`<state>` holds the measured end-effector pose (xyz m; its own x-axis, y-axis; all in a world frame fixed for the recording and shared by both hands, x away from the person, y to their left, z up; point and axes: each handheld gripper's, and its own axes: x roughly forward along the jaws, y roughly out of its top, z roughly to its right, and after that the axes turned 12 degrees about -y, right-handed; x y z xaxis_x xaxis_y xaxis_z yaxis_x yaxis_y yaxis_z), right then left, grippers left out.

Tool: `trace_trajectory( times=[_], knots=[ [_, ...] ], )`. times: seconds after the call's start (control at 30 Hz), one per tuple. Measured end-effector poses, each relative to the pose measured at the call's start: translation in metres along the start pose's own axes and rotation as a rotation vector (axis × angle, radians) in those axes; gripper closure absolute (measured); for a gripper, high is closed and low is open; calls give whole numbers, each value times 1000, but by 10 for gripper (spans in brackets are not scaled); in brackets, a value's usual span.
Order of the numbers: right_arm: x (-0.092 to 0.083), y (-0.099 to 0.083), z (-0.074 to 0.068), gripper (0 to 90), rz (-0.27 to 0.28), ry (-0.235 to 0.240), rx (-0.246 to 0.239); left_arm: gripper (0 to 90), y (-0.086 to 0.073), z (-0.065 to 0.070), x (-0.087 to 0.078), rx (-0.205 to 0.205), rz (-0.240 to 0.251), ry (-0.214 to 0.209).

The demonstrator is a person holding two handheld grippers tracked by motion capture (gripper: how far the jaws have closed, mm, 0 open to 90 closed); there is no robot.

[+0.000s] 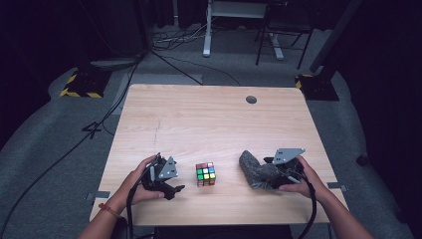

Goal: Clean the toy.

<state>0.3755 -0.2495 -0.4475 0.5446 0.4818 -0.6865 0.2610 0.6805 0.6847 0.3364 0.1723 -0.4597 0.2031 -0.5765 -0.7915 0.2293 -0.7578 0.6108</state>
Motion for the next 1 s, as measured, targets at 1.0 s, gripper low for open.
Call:
trace_trajectory(
  times=[1.0],
  knots=[
    [-56,-109,27,259,-42,-197,183,169,-59,-13,-14,-203,6,139]
  ],
)
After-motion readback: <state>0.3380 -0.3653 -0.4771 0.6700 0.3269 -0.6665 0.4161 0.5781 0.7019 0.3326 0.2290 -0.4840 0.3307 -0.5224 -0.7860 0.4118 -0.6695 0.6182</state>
